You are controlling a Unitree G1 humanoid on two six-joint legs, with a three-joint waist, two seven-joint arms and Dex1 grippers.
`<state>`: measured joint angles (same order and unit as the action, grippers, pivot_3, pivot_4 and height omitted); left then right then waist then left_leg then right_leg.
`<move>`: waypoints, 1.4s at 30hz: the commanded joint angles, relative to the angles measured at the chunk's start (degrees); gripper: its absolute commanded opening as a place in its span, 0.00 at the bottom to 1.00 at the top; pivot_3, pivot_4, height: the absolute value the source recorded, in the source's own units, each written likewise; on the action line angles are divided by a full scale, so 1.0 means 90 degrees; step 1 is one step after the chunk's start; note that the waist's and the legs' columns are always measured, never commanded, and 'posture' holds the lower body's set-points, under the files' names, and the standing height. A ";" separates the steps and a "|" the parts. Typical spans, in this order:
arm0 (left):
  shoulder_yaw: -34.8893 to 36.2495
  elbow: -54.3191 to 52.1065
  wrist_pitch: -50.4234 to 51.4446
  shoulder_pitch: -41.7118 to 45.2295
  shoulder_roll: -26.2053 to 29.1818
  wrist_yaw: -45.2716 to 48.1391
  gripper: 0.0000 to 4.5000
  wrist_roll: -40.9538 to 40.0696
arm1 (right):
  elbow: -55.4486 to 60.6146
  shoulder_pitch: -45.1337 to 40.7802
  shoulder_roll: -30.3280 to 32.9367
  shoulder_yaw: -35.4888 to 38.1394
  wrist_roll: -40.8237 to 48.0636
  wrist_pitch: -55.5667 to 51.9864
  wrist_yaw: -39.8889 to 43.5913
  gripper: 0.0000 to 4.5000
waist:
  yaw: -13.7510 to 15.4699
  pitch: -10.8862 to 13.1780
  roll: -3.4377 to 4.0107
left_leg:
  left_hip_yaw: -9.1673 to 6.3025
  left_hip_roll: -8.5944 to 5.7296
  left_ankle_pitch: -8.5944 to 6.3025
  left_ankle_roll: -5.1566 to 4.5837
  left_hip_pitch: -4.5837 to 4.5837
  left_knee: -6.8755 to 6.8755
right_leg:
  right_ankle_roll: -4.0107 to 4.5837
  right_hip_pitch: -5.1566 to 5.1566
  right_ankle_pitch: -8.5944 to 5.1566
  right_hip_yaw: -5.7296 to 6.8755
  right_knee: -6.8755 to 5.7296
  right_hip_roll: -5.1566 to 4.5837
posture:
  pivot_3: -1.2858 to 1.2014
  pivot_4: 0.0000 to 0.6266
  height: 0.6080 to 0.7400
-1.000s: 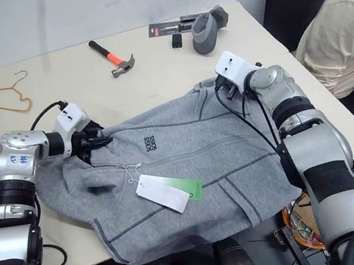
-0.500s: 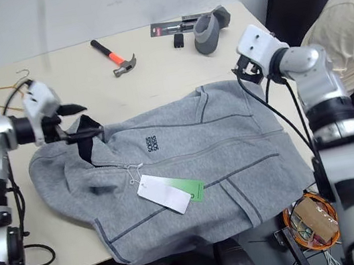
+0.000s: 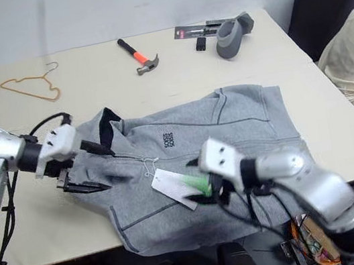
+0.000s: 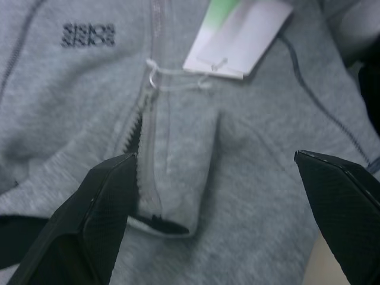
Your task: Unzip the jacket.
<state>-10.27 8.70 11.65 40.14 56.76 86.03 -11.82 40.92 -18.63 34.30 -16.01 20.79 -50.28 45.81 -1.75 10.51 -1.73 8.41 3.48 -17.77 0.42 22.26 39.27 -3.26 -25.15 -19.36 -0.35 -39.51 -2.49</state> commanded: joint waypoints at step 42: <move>-0.0309 0.1432 -0.1066 0.0936 -0.1143 0.0038 1.00 0.0429 | -0.2547 0.0130 -0.1016 -0.1649 -0.4894 0.3588 -0.3074 0.49 | -0.0029 -0.0014 -0.0023 | 0.0006 0.0016 -0.0001 0.0003 0.0004 -0.0006 | 0.0005 -0.0013 -0.0003 -0.0001 -0.0001 0.0015 | 0.52 0.24 1.00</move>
<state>-14.08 21.31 2.83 48.86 46.33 85.94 -8.30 17.78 -18.04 25.66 -31.73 -22.03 -19.91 19.06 -2.01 10.38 -1.94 8.47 3.62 -17.77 0.45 22.29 39.22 -3.21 -25.27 -19.39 -0.36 -39.52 -2.36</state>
